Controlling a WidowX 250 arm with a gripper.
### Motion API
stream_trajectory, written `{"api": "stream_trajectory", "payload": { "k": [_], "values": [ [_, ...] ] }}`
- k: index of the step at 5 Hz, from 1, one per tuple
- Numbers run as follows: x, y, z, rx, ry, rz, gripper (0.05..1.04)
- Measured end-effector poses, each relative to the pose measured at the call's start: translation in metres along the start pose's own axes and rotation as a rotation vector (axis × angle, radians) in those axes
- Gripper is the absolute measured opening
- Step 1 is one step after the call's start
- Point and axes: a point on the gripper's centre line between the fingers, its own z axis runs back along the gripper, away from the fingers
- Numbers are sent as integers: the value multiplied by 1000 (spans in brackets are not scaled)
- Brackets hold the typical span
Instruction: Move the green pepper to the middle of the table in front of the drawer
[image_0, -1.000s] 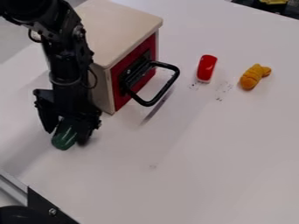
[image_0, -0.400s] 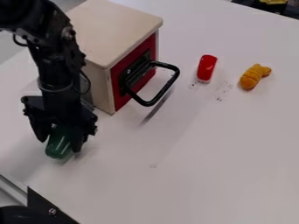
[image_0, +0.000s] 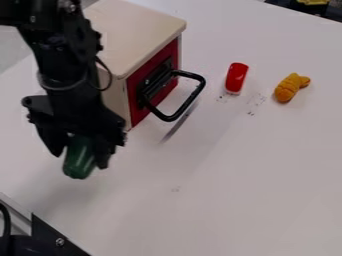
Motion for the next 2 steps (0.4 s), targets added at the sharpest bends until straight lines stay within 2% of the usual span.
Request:
{"api": "stream_trajectory", "payload": {
  "k": [2],
  "values": [
    [71, -92, 36, -78, -104, -180, 834]
  ]
}}
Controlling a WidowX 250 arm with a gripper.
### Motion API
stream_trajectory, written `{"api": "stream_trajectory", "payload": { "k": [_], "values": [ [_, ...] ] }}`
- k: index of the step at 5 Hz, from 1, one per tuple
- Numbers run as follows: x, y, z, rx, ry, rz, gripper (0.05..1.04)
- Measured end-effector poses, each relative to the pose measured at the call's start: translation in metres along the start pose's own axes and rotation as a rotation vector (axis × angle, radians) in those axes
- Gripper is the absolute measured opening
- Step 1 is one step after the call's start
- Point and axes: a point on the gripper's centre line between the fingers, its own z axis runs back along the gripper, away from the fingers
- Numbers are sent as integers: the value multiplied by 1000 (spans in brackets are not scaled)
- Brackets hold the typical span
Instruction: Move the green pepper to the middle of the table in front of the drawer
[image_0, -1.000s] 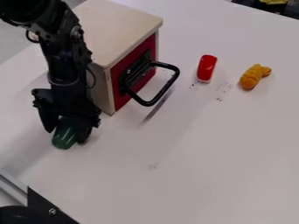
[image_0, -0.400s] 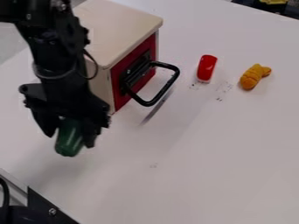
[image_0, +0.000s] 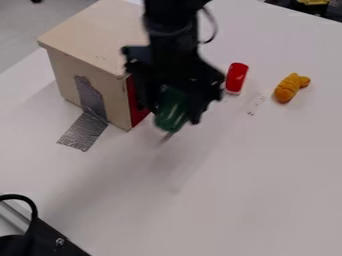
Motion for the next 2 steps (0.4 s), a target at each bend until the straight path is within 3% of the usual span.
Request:
{"api": "stream_trajectory", "payload": {
  "k": [1, 2],
  "values": [
    [44, -32, -21, -13, 4, -43, 834],
    [66, -46, -61, -7, 79, -44, 834]
  ]
}}
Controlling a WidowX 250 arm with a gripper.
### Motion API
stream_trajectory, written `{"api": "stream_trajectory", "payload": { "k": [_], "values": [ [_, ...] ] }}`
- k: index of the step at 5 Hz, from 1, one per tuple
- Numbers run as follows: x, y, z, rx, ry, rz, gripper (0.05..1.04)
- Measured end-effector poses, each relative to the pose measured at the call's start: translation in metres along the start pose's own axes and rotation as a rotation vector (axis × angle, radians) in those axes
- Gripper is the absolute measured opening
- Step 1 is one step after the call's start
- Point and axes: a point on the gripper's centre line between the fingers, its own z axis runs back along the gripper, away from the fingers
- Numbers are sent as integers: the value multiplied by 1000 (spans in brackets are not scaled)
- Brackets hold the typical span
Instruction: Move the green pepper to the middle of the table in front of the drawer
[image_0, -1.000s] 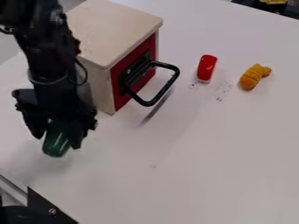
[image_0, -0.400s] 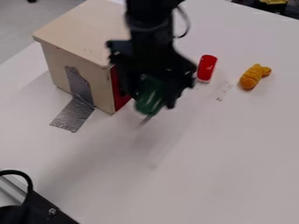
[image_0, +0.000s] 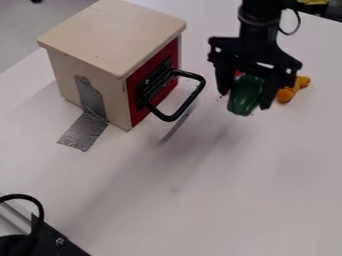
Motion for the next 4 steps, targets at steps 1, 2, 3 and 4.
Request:
{"api": "stream_trajectory", "payload": {
  "k": [1, 2, 3, 4],
  "values": [
    [-8, -1, -38, 15, 82, 7, 834],
    [-15, -7, -66, -19, 139, 6, 834],
    [-17, -9, -70, -32, 151, 9, 887],
    [-26, -6, -59, -14, 148, 4, 1007]
  ]
}}
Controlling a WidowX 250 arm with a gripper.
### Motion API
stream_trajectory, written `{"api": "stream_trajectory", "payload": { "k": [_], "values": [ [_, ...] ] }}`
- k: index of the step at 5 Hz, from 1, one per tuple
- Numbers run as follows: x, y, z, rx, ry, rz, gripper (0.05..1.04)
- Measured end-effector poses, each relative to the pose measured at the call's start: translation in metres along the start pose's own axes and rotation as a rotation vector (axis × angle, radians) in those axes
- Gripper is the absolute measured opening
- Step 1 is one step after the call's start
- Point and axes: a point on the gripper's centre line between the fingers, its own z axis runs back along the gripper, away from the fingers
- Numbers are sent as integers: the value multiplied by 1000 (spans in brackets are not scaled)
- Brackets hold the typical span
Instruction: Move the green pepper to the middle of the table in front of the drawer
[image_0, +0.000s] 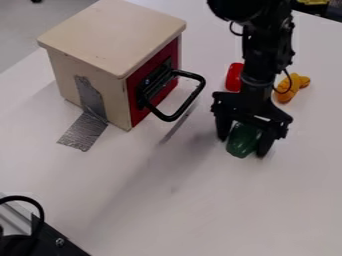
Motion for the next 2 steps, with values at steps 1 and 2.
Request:
{"api": "stream_trajectory", "payload": {
  "k": [1, 2],
  "values": [
    [5, -1, 49, -8, -134, 35, 999],
    [0, 3, 91, 2, -179, 41, 999]
  ]
}}
